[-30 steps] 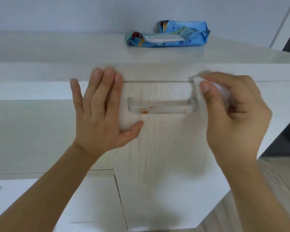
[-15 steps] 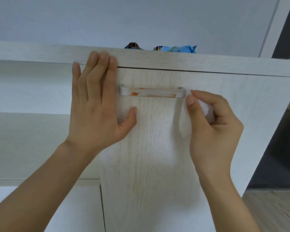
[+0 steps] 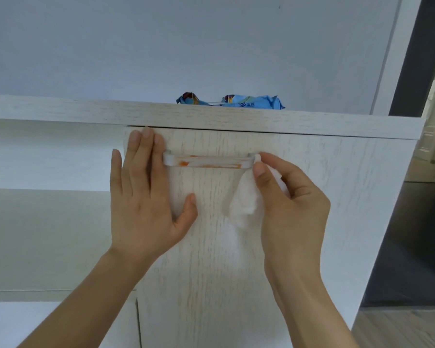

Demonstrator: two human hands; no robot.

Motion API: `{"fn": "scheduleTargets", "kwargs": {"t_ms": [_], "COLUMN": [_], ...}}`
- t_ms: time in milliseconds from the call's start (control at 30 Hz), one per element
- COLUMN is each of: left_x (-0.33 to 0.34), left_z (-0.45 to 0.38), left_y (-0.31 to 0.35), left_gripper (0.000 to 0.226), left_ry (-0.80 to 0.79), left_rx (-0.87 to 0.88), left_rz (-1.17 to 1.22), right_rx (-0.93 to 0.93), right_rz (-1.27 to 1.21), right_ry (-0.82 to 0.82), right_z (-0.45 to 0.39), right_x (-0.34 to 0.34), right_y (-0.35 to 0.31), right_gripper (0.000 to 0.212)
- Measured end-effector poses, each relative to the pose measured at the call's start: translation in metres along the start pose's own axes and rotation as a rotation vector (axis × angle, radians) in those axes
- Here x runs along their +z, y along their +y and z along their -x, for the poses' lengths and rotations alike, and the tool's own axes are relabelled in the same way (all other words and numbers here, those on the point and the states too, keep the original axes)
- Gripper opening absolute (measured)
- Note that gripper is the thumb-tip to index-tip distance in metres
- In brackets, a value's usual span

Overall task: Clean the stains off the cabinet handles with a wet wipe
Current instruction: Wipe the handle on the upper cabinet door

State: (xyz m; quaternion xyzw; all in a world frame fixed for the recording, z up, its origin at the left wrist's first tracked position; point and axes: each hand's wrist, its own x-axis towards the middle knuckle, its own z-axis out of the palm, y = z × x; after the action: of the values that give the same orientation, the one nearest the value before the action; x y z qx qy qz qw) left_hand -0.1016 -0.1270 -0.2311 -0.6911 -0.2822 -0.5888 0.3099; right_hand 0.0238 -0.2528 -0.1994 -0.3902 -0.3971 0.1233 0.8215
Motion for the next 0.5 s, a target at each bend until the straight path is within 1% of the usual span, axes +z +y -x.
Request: {"fn": "scheduleTargets", "kwargs": {"t_ms": [133,167,267,333,433,500], "left_x": [0.000,0.000,0.001,0.002,0.003,0.002], "left_z": [0.001,0.001,0.001,0.001,0.001,0.001], "left_y": [0.000,0.000,0.000,-0.001,-0.002,-0.002], "left_gripper": [0.077,0.077,0.076,0.076,0.076,0.076], "left_ry": [0.000,-0.001,-0.001,0.000,0.004,0.000], "left_rx": [-0.010,-0.011,-0.021,-0.029,-0.025,-0.024], "left_rz": [0.018,0.016,0.018,0.021,0.027,0.024], "right_rx": [-0.087,-0.139,-0.386,-0.482,-0.563,-0.606], "right_rz": [0.036,0.077,0.275,0.347,0.418,0.417], "right_ry": [0.037,0.050,0.103,0.118,0.080,0.035], "right_z": [0.003,0.004,0.003,-0.001,-0.007,-0.010], "right_x": [0.005,0.006,0.001,-0.007,-0.015,-0.014], "right_y": [0.006,0.008,0.013,0.015,0.017,0.019], "right_gripper": [0.015,0.014,0.021,0.020,0.023,0.022]}}
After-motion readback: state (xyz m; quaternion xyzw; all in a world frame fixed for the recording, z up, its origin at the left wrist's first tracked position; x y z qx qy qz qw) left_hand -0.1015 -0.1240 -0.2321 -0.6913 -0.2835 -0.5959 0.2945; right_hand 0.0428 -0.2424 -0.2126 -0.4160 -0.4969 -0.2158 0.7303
